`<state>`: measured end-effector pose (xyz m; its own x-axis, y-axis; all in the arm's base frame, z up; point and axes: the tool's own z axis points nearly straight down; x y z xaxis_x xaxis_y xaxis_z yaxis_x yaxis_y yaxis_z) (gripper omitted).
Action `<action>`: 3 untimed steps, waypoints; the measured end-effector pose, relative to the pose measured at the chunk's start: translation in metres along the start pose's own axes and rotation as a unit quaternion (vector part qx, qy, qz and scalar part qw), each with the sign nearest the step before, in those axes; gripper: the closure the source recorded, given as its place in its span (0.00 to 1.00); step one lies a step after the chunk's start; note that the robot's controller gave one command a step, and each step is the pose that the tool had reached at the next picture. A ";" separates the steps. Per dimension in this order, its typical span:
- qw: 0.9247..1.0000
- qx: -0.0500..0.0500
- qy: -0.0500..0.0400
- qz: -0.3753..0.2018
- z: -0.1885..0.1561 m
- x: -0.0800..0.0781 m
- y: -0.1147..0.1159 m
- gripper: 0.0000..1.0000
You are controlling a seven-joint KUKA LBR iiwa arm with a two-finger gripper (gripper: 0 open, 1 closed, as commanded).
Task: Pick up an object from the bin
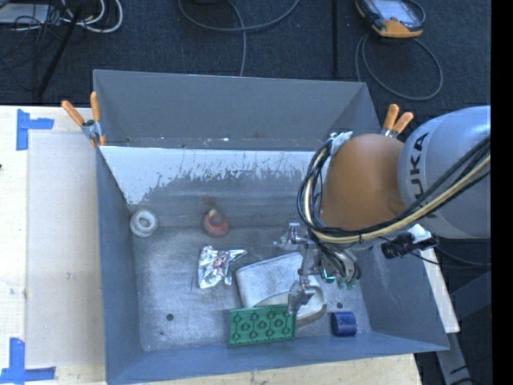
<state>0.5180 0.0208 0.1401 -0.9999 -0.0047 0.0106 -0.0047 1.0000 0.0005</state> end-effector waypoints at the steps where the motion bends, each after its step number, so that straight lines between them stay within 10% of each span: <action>1: 0.999 0.001 -0.011 -0.047 0.053 -0.003 0.004 0.00; 2: 0.999 0.001 -0.009 -0.046 0.055 -0.002 0.004 1.00; 3: 0.998 0.001 -0.009 -0.070 -0.115 -0.015 -0.007 1.00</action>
Offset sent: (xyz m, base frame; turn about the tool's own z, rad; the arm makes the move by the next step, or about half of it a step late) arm -0.0025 0.0041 -0.0701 -0.0953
